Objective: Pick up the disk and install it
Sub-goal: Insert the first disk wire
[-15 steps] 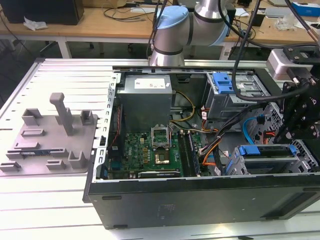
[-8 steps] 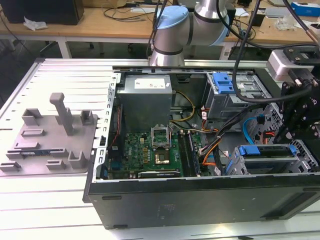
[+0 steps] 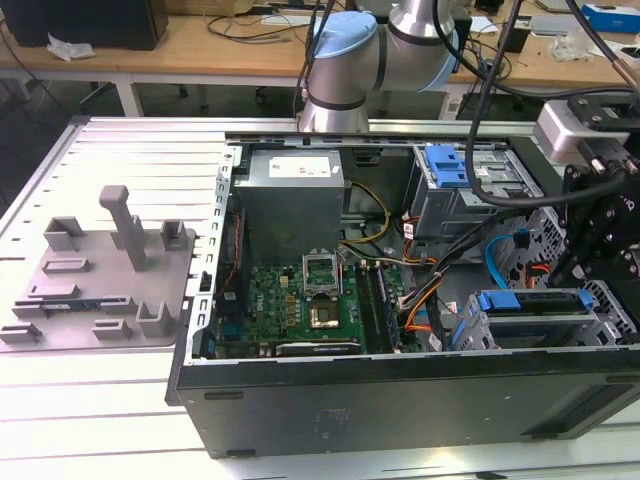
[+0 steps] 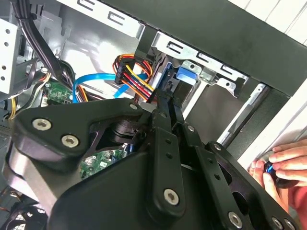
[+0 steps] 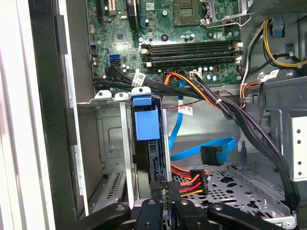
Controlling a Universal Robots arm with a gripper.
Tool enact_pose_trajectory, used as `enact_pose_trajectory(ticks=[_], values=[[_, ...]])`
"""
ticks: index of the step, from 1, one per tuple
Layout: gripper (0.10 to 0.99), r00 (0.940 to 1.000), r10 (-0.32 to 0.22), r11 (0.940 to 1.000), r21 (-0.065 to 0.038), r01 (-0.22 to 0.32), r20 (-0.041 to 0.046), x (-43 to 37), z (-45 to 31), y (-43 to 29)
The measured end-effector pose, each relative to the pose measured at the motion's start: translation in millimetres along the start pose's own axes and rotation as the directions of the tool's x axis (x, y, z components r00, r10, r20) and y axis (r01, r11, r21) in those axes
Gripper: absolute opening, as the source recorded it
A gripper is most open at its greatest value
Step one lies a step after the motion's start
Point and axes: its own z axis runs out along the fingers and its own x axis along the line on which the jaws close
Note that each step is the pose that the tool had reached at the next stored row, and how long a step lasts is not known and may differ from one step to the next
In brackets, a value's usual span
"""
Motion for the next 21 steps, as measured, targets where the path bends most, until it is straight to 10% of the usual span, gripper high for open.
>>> enact_pose_trajectory(ticks=[21], values=[[0.169, 1.0000, -0.003, 1.0000, 0.000, 0.003, 0.0001, 3.4, 2.4, -0.9]])
